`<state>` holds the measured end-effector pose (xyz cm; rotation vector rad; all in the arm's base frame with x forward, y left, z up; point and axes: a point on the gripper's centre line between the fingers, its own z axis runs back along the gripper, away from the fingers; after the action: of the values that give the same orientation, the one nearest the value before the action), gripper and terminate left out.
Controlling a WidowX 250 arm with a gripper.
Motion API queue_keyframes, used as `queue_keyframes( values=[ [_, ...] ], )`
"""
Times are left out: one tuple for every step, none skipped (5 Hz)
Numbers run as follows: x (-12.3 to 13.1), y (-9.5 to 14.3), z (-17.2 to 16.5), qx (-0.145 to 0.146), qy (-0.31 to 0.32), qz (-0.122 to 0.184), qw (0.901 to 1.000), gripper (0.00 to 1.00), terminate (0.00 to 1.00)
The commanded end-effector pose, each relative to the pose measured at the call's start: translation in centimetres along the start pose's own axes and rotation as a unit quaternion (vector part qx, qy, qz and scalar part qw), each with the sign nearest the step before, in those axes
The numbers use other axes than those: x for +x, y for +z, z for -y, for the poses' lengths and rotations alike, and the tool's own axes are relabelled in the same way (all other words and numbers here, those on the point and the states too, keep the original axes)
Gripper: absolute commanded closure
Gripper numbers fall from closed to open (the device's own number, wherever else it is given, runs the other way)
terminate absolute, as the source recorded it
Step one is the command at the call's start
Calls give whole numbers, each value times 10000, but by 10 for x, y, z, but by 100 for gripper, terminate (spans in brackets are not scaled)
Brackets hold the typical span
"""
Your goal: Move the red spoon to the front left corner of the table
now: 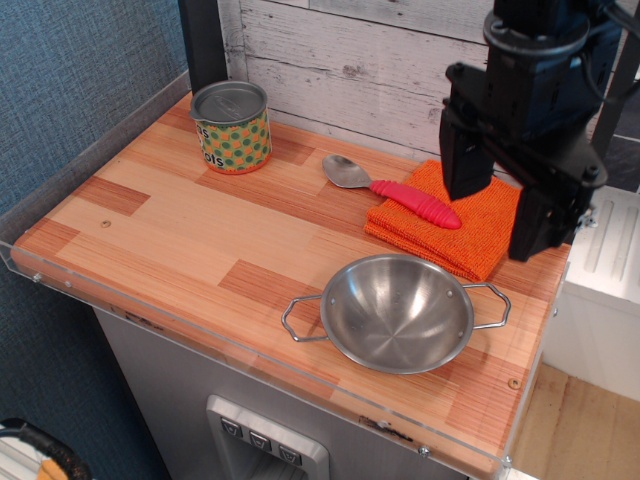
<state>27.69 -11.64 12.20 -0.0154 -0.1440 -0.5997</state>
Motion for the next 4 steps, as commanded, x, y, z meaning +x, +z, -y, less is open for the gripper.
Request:
queue_keyframes(
  values=[
    [4, 9, -47, -140, 2250, 572, 9726, 0, 0],
    [5, 8, -78, 21, 3443, 498, 9375, 0, 0],
    [4, 5, -103, 234, 4566, 592, 8874, 0, 0],
    [1, -1, -124, 370, 5639, 505, 8235, 0, 0]
  ],
)
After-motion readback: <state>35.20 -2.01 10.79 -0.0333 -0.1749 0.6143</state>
